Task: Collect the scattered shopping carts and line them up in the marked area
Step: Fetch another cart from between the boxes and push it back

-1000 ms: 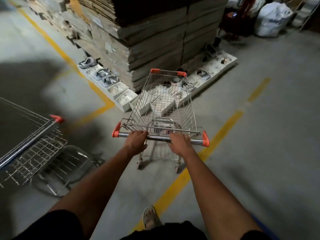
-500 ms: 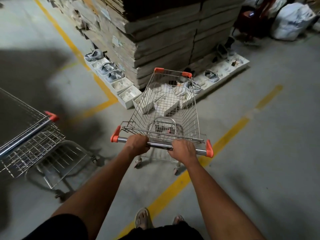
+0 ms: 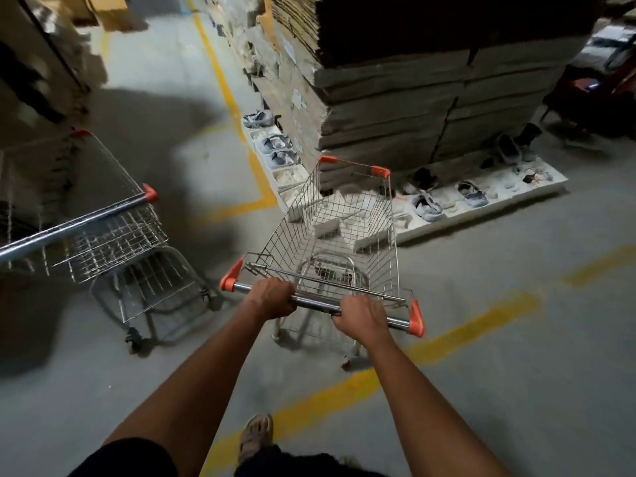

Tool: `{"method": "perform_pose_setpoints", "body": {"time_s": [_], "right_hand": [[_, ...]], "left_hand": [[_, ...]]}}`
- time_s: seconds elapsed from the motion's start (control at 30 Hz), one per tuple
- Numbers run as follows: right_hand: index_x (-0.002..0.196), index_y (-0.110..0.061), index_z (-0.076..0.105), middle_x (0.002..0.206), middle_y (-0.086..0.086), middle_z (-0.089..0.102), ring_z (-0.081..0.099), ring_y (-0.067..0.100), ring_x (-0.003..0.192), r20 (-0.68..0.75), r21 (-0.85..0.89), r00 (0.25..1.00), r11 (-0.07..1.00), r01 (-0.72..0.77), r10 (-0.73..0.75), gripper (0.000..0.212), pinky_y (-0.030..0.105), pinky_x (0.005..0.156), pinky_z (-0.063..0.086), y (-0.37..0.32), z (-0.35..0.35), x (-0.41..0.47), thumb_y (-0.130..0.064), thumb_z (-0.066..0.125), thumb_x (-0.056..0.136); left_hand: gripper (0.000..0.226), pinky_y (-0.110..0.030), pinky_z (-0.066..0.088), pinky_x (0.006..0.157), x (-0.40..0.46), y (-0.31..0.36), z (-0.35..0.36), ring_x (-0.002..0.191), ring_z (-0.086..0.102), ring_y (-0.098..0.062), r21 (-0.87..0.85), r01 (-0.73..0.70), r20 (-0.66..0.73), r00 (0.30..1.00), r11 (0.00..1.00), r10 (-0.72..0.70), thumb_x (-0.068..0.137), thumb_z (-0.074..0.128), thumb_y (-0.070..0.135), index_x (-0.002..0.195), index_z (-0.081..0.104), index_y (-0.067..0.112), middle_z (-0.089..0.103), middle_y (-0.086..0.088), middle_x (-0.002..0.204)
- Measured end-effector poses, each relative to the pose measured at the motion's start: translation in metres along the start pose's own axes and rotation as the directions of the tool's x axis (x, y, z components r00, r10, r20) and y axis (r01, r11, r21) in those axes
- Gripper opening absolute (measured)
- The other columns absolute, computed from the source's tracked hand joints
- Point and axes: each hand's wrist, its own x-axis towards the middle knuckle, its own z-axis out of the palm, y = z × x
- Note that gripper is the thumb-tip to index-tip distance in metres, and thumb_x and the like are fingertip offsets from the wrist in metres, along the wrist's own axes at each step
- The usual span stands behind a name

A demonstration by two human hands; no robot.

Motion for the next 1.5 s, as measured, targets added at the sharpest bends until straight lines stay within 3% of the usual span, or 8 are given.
{"method": "perform_pose_setpoints", "body": {"time_s": [0.2,0.3,0.7,0.97,1.27,1.5], "right_hand": [[0.086,-0.019,0.069,0.08,0.005,0.068,0.069,0.028,0.08,0.001,-0.044,0.987,0.986,0.163,-0.163,0.025,0.031,0.065,0.045,0.041,0.011,-0.04,-0.043,0.064,0.086],[0.091,-0.019,0.071,0.089,0.006,0.071,0.071,0.029,0.085,0.002,-0.082,0.973,0.97,0.23,-0.23,0.027,0.034,0.07,0.052,0.059,0.016,-0.06,-0.044,0.066,0.086],[0.103,-0.021,0.068,0.097,0.002,0.07,0.069,0.024,0.089,0.084,-0.149,0.869,0.856,0.495,-0.487,0.027,0.04,0.084,0.058,0.118,0.014,-0.12,-0.041,0.062,0.085],[0.099,-0.02,0.069,0.098,0.005,0.073,0.07,0.028,0.091,0.106,-0.171,0.806,0.788,0.592,-0.582,0.026,0.036,0.08,0.056,0.149,0.021,-0.163,-0.041,0.063,0.084],[0.098,-0.018,0.069,0.095,0.006,0.072,0.069,0.03,0.089,0.159,-0.225,0.659,0.623,0.75,-0.735,0.03,0.037,0.08,0.055,0.194,0.015,-0.156,-0.043,0.061,0.085],[0.094,-0.018,0.069,0.088,0.005,0.069,0.068,0.028,0.082,0.178,-0.217,0.439,0.4,0.89,-0.881,0.034,0.036,0.076,0.055,0.23,0.011,-0.123,-0.051,0.06,0.088]], "left_hand": [[0.018,-0.03,0.053,0.073,-0.06,0.06,0.023,0.085,0.069,-0.017,-0.019,0.139,-0.039,0.989,0.99,-0.14,0.093,0.057,0.035,0.099,0.07,0.024,0.07,0.002,0.09],[0.019,-0.028,0.047,0.067,-0.09,0.092,0.034,0.079,0.067,-0.018,-0.046,0.188,-0.041,0.981,0.981,-0.19,0.091,0.057,0.036,0.096,0.072,0.025,0.066,0.005,0.081],[0.029,-0.037,0.058,0.084,-0.171,0.201,0.075,0.095,0.07,-0.026,-0.152,0.349,-0.011,0.935,0.925,-0.355,0.091,0.056,0.04,0.102,0.071,0.019,0.073,-0.006,0.098],[0.031,-0.039,0.056,0.086,-0.215,0.274,0.093,0.102,0.07,-0.03,-0.189,0.504,0.003,0.858,0.843,-0.513,0.089,0.059,0.041,0.107,0.071,0.019,0.074,-0.008,0.105],[0.03,-0.037,0.056,0.081,-0.216,0.353,0.092,0.096,0.07,-0.028,-0.278,0.665,0.072,0.734,0.693,-0.675,0.087,0.059,0.041,0.101,0.072,0.018,0.073,-0.008,0.099],[0.031,-0.034,0.056,0.077,-0.193,0.4,0.079,0.092,0.07,-0.028,-0.391,0.793,0.163,0.559,0.467,-0.813,0.079,0.066,0.041,0.094,0.075,0.015,0.074,-0.01,0.093]]}}
